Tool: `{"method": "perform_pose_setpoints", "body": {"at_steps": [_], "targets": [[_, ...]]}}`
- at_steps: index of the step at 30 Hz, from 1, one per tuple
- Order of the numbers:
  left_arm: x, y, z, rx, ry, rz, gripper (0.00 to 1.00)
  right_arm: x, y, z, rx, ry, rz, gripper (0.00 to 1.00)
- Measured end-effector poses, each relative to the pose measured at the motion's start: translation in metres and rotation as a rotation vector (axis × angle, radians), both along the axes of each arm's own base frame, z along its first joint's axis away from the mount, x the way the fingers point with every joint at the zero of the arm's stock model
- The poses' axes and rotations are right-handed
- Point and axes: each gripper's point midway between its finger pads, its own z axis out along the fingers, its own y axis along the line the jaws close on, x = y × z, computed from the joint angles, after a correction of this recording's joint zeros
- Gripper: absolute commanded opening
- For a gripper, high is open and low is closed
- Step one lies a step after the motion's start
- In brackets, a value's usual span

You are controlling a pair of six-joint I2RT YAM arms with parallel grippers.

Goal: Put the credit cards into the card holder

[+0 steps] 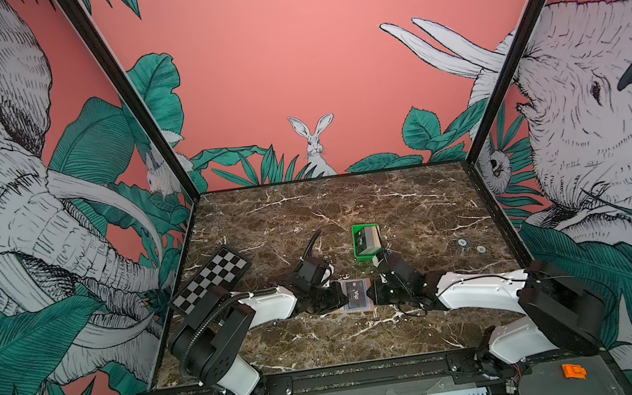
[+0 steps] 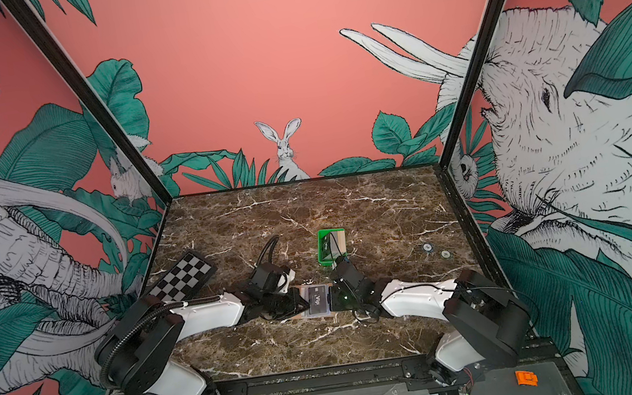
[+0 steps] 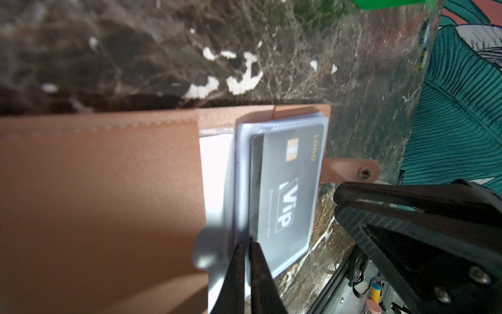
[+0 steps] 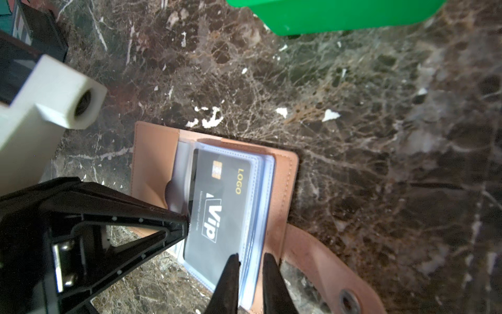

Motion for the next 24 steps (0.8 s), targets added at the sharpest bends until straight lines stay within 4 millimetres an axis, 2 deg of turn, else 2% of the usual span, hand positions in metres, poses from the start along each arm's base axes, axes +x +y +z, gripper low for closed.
{"method": "perform_pose_setpoints", "body": {"at_steps": [6,24], "targets": [[0.001,0.0,-0.001,0.004,0.0,0.002,0.1,0.0,0.004,0.003,0.023,-0.005,0.009,0.26],[0.001,0.001,-0.003,0.019,-0.003,0.005,0.05,0.001,0.015,0.006,0.071,-0.007,0.036,0.26]]}}
